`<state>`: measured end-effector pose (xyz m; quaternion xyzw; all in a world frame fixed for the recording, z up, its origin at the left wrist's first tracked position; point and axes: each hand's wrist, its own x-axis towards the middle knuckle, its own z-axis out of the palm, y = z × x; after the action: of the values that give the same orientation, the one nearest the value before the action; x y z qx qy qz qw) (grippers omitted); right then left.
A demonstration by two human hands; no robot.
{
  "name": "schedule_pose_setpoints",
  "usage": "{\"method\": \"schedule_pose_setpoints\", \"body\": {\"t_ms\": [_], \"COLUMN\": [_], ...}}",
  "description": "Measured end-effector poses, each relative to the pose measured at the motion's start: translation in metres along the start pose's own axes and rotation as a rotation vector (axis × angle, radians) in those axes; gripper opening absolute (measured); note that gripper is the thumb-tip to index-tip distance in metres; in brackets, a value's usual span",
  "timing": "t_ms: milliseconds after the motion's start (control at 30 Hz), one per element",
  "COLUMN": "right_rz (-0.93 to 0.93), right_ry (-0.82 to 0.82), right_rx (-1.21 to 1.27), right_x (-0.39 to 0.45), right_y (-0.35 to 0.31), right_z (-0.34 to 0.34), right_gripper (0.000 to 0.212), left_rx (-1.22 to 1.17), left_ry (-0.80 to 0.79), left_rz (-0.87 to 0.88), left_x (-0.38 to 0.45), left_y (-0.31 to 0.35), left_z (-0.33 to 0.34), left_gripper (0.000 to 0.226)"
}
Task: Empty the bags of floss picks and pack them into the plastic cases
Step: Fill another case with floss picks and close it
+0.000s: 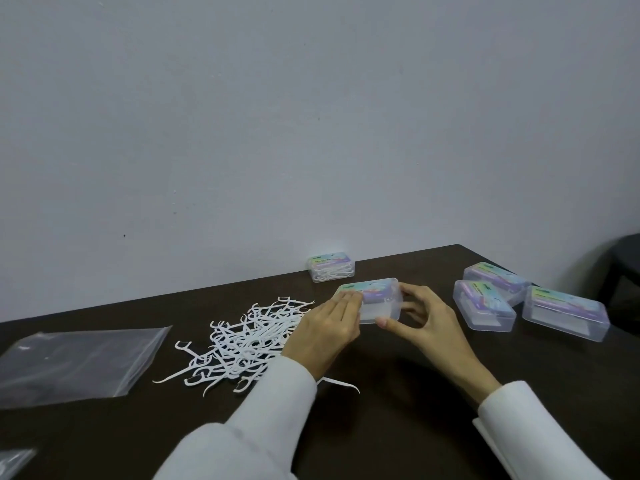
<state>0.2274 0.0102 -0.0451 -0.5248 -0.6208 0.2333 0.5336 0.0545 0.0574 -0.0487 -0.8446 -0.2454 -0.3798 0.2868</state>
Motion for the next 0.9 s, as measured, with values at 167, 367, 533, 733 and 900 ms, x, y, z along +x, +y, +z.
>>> {"method": "schedule_pose_setpoints", "body": {"t_ms": [167,367,533,733,900], "right_rz": [-0.021,-0.031,-0.061,-0.122,-0.156], "right_ry": [-0.016,-0.087,-0.148,-0.175,-0.242], "right_rx": [-0.015,-0.038,-0.146,-0.221,-0.321], "right_x": [-0.003,-0.004,-0.003,-0.005,-0.006], "right_y": [-0.002,-0.002,-0.004,-0.002,-0.002], "right_z": [-0.001,0.0,-0.003,-0.006,-0.008], "right_gripper": [0.064,0.061,0.059,0.071,0.063], "left_rx": [-0.005,-0.052,-0.073,-0.218,-0.287], "left_ry": [-0.011,-0.041,-0.098,-0.138,-0.125], "left_rz": [-0.011,-0.152,-0.27,-0.366,-0.414], "left_x": [-0.002,0.0,0.009,0.014,0.017], "left_y": [0.0,-0.011,-0.018,-0.02,-0.017], "left_z": [-0.002,-0.015,-0.027,-0.032,-0.033], "left_gripper": [0.024,0.049,0.057,0.043,0.038]}}
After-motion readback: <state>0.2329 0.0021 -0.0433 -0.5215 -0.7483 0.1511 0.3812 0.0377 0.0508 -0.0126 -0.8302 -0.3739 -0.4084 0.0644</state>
